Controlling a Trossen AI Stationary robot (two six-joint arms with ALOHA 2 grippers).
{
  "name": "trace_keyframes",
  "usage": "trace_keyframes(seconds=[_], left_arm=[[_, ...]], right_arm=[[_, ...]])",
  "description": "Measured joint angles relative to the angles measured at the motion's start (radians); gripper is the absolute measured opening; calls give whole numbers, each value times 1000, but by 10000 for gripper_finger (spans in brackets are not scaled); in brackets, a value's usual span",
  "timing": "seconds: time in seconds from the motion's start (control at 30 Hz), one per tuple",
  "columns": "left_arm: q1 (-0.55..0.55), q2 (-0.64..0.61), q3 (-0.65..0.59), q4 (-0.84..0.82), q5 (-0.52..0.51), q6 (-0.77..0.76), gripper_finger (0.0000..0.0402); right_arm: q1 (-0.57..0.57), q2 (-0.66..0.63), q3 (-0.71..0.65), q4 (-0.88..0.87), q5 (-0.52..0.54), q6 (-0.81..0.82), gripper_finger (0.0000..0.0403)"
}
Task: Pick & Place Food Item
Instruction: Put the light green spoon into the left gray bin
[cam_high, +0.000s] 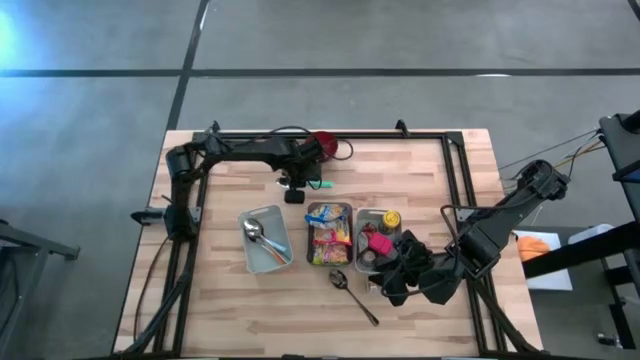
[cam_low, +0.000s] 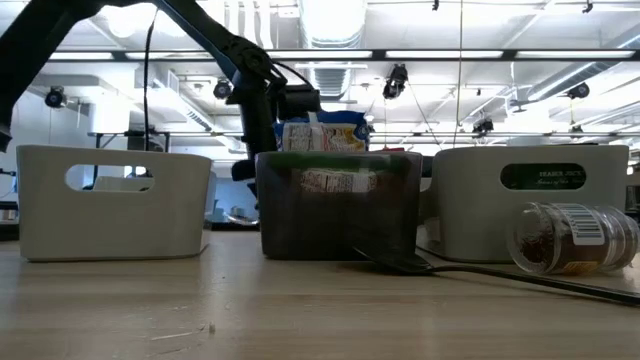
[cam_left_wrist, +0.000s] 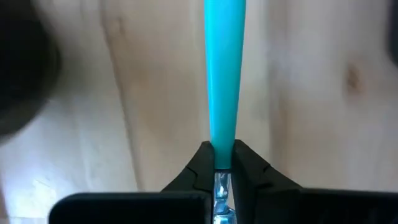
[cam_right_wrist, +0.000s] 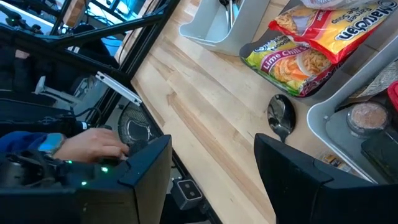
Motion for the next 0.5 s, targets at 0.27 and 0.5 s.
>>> trace_keyframes(seconds=[0.27,0.5], left_arm=[[1,-94,-1,-124,0,27,18],[1,-214,-2,-174,-25,30,18]], right_arm=[[0,1,0,-2,0,-10,225],[0,1,0,-3,0,-38,225]])
